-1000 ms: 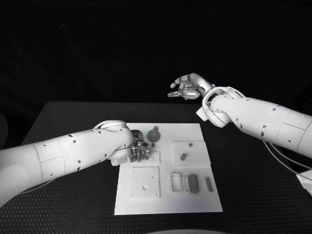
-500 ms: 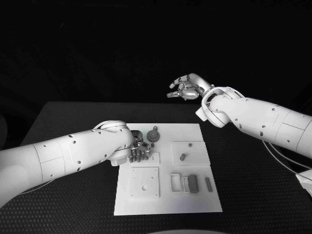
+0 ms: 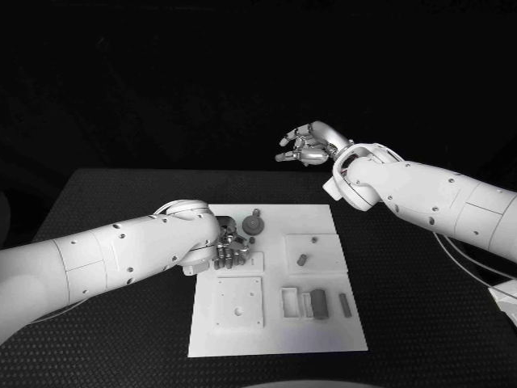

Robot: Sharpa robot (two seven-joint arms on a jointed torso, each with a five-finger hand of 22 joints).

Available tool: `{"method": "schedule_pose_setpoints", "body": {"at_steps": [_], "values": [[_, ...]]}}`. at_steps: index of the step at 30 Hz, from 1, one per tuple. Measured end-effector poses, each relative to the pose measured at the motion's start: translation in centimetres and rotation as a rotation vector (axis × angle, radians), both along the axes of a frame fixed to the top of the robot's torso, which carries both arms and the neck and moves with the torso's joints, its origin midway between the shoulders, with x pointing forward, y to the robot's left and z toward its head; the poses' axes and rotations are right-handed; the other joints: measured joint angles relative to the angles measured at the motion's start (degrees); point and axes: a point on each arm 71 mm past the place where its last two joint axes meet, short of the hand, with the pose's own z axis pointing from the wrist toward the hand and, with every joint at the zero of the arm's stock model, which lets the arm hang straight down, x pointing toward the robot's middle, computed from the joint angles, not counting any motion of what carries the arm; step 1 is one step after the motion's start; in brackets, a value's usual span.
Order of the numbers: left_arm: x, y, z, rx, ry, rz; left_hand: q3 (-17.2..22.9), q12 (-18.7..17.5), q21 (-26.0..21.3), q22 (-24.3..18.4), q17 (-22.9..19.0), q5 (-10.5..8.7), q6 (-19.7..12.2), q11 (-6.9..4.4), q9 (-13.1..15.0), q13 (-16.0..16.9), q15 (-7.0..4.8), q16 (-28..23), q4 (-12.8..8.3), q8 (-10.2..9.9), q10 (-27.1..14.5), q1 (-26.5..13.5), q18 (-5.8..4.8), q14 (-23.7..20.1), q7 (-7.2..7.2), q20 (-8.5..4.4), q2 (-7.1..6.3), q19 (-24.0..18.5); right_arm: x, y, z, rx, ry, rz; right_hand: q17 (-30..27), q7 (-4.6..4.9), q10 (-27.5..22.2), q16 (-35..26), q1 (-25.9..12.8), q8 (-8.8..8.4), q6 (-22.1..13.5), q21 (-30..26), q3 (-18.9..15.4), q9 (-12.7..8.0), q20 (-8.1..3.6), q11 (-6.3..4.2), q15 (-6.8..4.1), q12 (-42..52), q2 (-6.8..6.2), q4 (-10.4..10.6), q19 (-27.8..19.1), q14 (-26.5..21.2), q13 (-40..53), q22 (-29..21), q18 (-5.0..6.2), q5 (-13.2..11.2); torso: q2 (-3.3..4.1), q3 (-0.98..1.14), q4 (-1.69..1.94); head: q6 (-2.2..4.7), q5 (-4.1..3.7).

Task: Assemble the parts on the task board

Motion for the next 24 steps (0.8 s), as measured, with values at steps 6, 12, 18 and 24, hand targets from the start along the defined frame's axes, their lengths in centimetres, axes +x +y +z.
{"method": "schedule_pose_setpoints", "body": {"at_steps": [6, 12, 18, 24], "values": [[0.01, 0.01, -0.02, 0.000, 0.000, 0.000, 0.02, 0.00, 0.00, 0.02, -0.05, 0.00, 0.12, -0.07, 0.00, 0.06, 0.00, 0.00, 0.21, 0.00, 0.06, 0.00, 0.00, 0.00, -0.19, 0.00, 0.00, 0.00, 0.00, -0.02, -0.01, 0.000, 0.000, 0.000, 0.00, 0.12, 0.00, 0.00, 0.00, 0.00, -0.14, 0.00, 0.00, 0.00, 0.00, 0.00, 0.00, 0.22, 0.00, 0.00, 0.00, 0.00, 0.00, 0.00, 0.00, 0.00, -0.02, 0.00, 0.04, 0.03, -0.03], [0.01, 0.02, -0.02, 0.000, 0.000, -0.001, -0.19, 0.00, 0.00, 0.02, -0.14, -0.12, 2.35, -0.17, 0.08, 0.06, 0.00, 0.22, 0.42, -0.22, -1.10, -0.45, 0.00, 0.00, -2.29, 0.00, -0.56, 0.00, 0.00, -0.03, -0.01, 0.000, 0.001, 0.000, 0.00, 0.05, 0.00, 0.00, 0.00, 0.00, -0.24, 0.00, 0.00, 0.00, 0.00, 0.00, 0.01, 0.23, 0.00, 0.00, 0.00, 0.00, -0.05, 0.00, -0.01, 0.00, -0.02, 0.00, 0.03, 0.07, -0.02], [0.01, 0.03, -0.02, -0.001, 0.001, -0.002, -0.67, 0.27, 0.00, 0.24, -0.45, -2.27, 2.53, -0.09, 0.37, 0.18, 0.00, 0.67, 1.22, -0.22, -1.02, -0.60, 0.00, 0.00, -2.48, 0.00, -2.11, 0.00, -0.02, -0.04, -0.02, 0.000, 0.001, 0.000, 0.00, 0.05, 0.00, 0.00, 0.00, 0.00, -0.24, 0.00, 0.00, 0.01, 0.20, 0.00, 0.01, 0.23, 0.00, 0.00, -0.20, -0.01, -0.05, 0.00, -0.03, 0.00, -0.02, 0.00, 0.03, 0.00, -0.03], [0.01, 0.06, -0.02, -0.002, 0.001, -0.002, -0.66, 0.27, 0.00, 0.35, -0.53, -2.66, 2.54, -0.09, 0.44, 0.18, 0.00, 0.67, 1.52, -0.49, -1.02, -0.64, 0.01, 0.00, -2.48, 0.00, -2.67, 0.00, -0.03, -0.06, -0.04, 0.000, 0.001, 0.000, 0.00, 0.04, 0.00, 0.00, 0.00, 0.00, -0.25, 0.00, 0.00, 0.01, 0.20, 0.00, -0.10, 0.23, 0.00, 0.00, -0.20, -0.21, -0.04, 0.00, -0.04, 0.00, -0.03, 0.00, 0.03, -0.07, -0.05]]}}
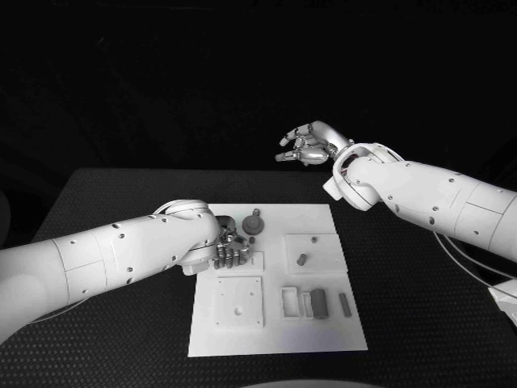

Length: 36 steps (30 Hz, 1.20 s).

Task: Assemble the parts on the task board

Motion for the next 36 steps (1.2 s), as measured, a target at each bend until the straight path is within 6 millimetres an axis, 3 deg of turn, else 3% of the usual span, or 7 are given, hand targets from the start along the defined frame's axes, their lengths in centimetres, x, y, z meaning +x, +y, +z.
{"method": "schedule_pose_setpoints", "body": {"at_steps": [12, 23, 31, 36], "values": [[0.02, 0.13, -0.01, -0.005, 0.001, -0.001, -0.31, 0.22, 0.00, 0.31, -0.16, 0.00, 0.00, -0.23, 0.36, 0.24, 0.00, 0.49, -0.64, 0.00, 0.23, 0.60, 0.01, 0.00, 0.00, 0.01, -1.00, 0.01, -0.02, -0.04, -0.09, 0.000, 0.002, -0.001, -0.05, 0.10, 0.00, 0.00, 0.00, 0.00, 0.14, 0.00, 0.00, -0.05, 0.00, 0.00, 0.01, 0.00, 0.00, 0.00, 0.00, 0.00, -0.05, 0.00, -0.26, 0.00, 0.00, -0.01, 0.01, -0.05, 0.04], [0.00, 0.10, -0.02, -0.004, -0.004, -0.005, 0.44, 0.45, 0.00, 0.88, -0.60, -0.25, 0.08, -0.20, 0.83, 0.45, -0.20, 0.89, -3.46, 0.00, 0.24, 5.01, 0.01, -0.20, 0.11, 0.17, -0.13, 0.21, -0.04, -0.01, -0.13, 0.001, 0.002, 0.000, -0.05, 0.08, 0.00, 0.00, -0.24, 0.00, 0.15, 0.00, 0.00, -0.05, 0.00, 0.00, 0.04, 0.00, 0.24, 0.00, 0.00, 0.03, -0.04, 0.00, -0.27, 0.00, 0.01, -0.01, -0.01, -0.06, 0.00], [0.02, 0.11, -0.05, -0.003, -0.008, -0.004, 0.42, 0.45, 0.00, 1.07, -0.76, -0.89, 0.08, -0.09, 0.93, 0.45, -0.21, 1.11, -3.45, 0.00, 0.33, 5.62, 0.02, -0.20, 0.13, 0.35, 0.42, 0.45, -0.04, -0.02, -0.14, 0.001, 0.003, 0.000, -0.05, 0.06, 0.00, 0.00, -0.23, 0.00, 0.16, 0.00, 0.00, -0.04, 0.00, 0.00, 0.05, -0.01, 0.23, 0.00, 0.00, 0.03, -0.09, 0.00, -0.27, 0.00, 0.01, 0.00, -0.03, 0.03, 0.01], [0.08, 0.11, -0.10, -0.005, -0.012, 0.001, -0.49, 0.45, 0.29, 1.16, -0.82, -0.90, 0.05, -0.09, 1.13, 0.52, -0.20, 1.11, -2.33, 0.00, 0.33, 5.55, 0.02, -0.20, 0.17, 0.37, 0.68, 0.67, -0.04, -0.02, -0.15, 0.001, 0.003, 0.000, -0.08, 0.11, 0.00, 0.00, -0.23, 0.00, 0.11, 0.00, 0.00, -0.04, 0.00, 0.00, 0.09, -0.01, 0.23, 0.00, 0.00, 0.00, -0.09, 0.00, 0.18, 0.00, 0.01, 0.02, -0.03, 0.09, 0.04]]}}
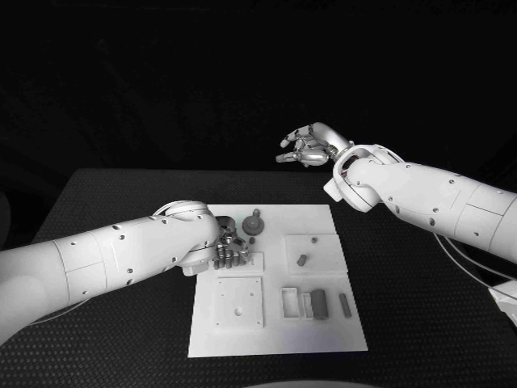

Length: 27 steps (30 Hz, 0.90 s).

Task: Assemble the parts on the task board

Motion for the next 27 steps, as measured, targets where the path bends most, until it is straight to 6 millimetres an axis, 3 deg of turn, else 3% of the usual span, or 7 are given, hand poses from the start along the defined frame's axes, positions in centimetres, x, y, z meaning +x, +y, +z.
{"method": "schedule_pose_setpoints", "body": {"at_steps": [10, 20, 27], "values": [[0.09, 0.09, -0.11, -0.007, -0.007, 0.013, -0.69, 0.00, 1.49, 0.16, -0.06, 0.00, -0.05, 0.01, 0.37, 0.16, 0.00, 0.22, 0.78, 0.00, 0.00, -0.84, 0.00, 0.00, 0.06, -0.26, 0.84, 0.29, 0.00, -0.01, -0.01, 0.000, 0.000, 0.000, -0.02, 0.06, 0.00, 0.00, 0.00, 0.00, -0.07, 0.00, 0.00, -0.05, 0.01, 0.00, 0.01, 0.00, 0.00, 0.00, 0.00, 0.00, -0.06, 0.00, 0.40, 0.00, 0.02, 0.01, -0.01, 0.05, 0.01], [0.13, 0.08, -0.14, -0.009, -0.009, 0.015, -2.27, 0.22, 2.98, 0.26, -0.11, 0.00, -0.06, 0.01, 0.73, 0.26, 0.00, 0.45, -0.32, 0.00, 0.00, -0.98, 0.00, 0.00, 0.06, -0.24, 0.95, 0.30, 0.00, 0.02, -0.03, 0.000, 0.001, 0.000, -0.02, -0.03, 0.00, 0.00, 0.00, 0.00, -0.16, 0.00, 0.00, -0.05, 0.01, 0.00, 0.01, 0.00, 0.00, 0.00, 0.00, 0.00, -0.06, 0.00, 0.39, 0.00, 0.02, 0.01, -0.02, 0.01, -0.04], [0.13, 0.15, -0.14, -0.011, -0.008, 0.015, -3.50, 0.22, 2.99, 0.37, -0.40, 0.02, -0.28, 0.04, 0.77, 0.28, 0.18, 0.45, 0.62, -0.39, -0.53, -2.50, 0.00, -0.60, 0.24, -0.22, -2.17, 0.33, 0.01, -0.01, -0.04, 0.001, 0.002, -0.001, -0.09, -0.04, 0.00, 0.00, -0.23, 0.00, -0.16, 0.00, -0.16, -0.10, 0.00, 0.00, 0.02, 0.00, 0.23, 0.16, 0.00, 0.00, -0.13, 0.00, 0.37, 0.00, 0.02, 0.01, -0.01, -0.06, -0.10]]}}
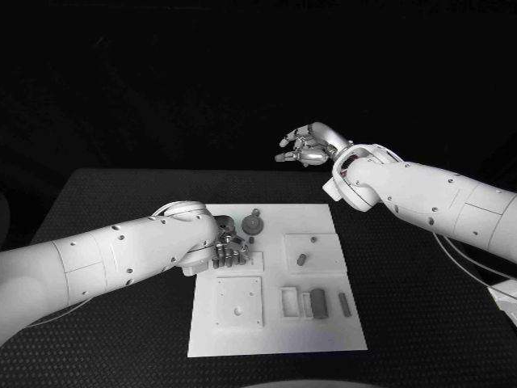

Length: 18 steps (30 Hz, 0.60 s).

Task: Assemble the parts on the task board

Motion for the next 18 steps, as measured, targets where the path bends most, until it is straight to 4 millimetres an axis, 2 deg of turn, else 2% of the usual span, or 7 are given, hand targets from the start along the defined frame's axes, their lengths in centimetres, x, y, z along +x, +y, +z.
{"method": "schedule_pose_setpoints", "body": {"at_steps": [4, 9, 12, 14, 18], "values": [[-0.01, 0.10, -0.02, -0.004, 0.000, 0.001, -0.49, 0.00, 0.00, 0.00, -0.15, 0.03, -0.51, 0.16, 0.03, -0.06, 0.11, 0.00, 1.15, -0.28, -0.31, -1.46, 0.02, -0.51, 0.09, 0.00, -1.98, 0.00, 0.00, -0.03, 0.00, 0.001, 0.000, -0.001, 0.00, -0.01, 0.00, 0.00, 0.00, 0.00, 0.00, -0.11, -0.16, 0.00, 0.00, 0.00, 0.01, 0.00, 0.00, 0.16, 0.00, -0.01, -0.07, 0.00, -0.01, 0.00, -0.03, 0.00, 0.02, -0.01, -0.02], [0.00, 0.19, -0.03, -0.009, 0.000, 0.004, -1.15, -0.27, 0.00, -0.02, -0.23, 0.03, -0.72, 0.16, 0.07, -0.13, 0.24, 0.00, 2.67, -0.61, -0.71, -3.27, 0.04, -0.64, 0.30, 0.00, -3.79, 0.00, 0.01, -0.06, 0.00, 0.001, 0.001, -0.001, -0.06, -0.01, 0.00, 0.00, 0.00, 0.00, 0.00, -0.22, -0.16, -0.06, 0.00, 0.00, 0.03, 0.00, 0.00, 0.16, 0.00, -0.03, -0.07, 0.00, -0.01, 0.00, -0.03, -0.03, 0.04, -0.03, -0.03], [0.00, 0.24, -0.03, -0.012, 0.001, 0.005, -1.72, -0.27, 0.00, -0.03, -0.29, 0.03, -0.72, 0.16, 0.16, -0.13, 0.13, 0.00, 2.88, -0.61, -0.71, -3.90, 0.05, -0.93, 0.30, 0.00, -4.15, 0.00, 0.01, -0.07, -0.01, 0.002, 0.001, -0.002, -0.06, -0.02, 0.00, 0.00, 0.00, 0.00, 0.01, -0.22, -0.16, -0.06, 0.00, 0.00, 0.03, 0.00, 0.00, 0.16, 0.00, -0.02, -0.07, 0.00, -0.02, 0.00, -0.03, -0.03, 0.04, -0.02, -0.03], [0.00, 0.30, -0.04, -0.014, 0.000, 0.006, -2.53, -0.27, 0.00, -0.04, -0.29, 0.03, -0.72, 0.16, 0.30, -0.12, 0.13, 0.00, 2.33, -0.61, -0.71, -4.34, 0.05, -0.93, 0.30, 0.00, -3.70, 0.00, 0.01, -0.07, -0.03, 0.002, 0.002, -0.002, -0.06, 0.01, 0.00, 0.00, -0.02, 0.00, -0.02, -0.22, -0.16, -0.07, 0.00, 0.00, 0.03, 0.00, -0.02, 0.16, 0.00, -0.02, -0.13, 0.00, -0.03, 0.00, -0.03, -0.03, 0.04, 0.01, -0.03], [-0.02, 0.50, -0.07, -0.018, 0.000, 0.010, -3.01, -0.27, 0.00, -0.05, -0.35, 0.03, -0.72, 0.16, 0.30, -0.12, 0.12, 0.00, 2.23, -0.61, -0.71, -4.37, 0.05, -0.94, 0.30, 0.00, -3.68, 0.00, -0.01, -0.11, -0.09, 0.002, 0.003, -0.003, -0.06, 0.09, 0.00, 0.00, -0.31, 0.00, -0.30, -0.22, -0.32, -0.12, 0.00, 0.00, 0.04, 0.00, -0.31, 0.32, 0.00, -0.03, -0.13, 0.00, -0.05, 0.00, -0.03, -0.03, 0.02, 0.02, -0.04]]}}
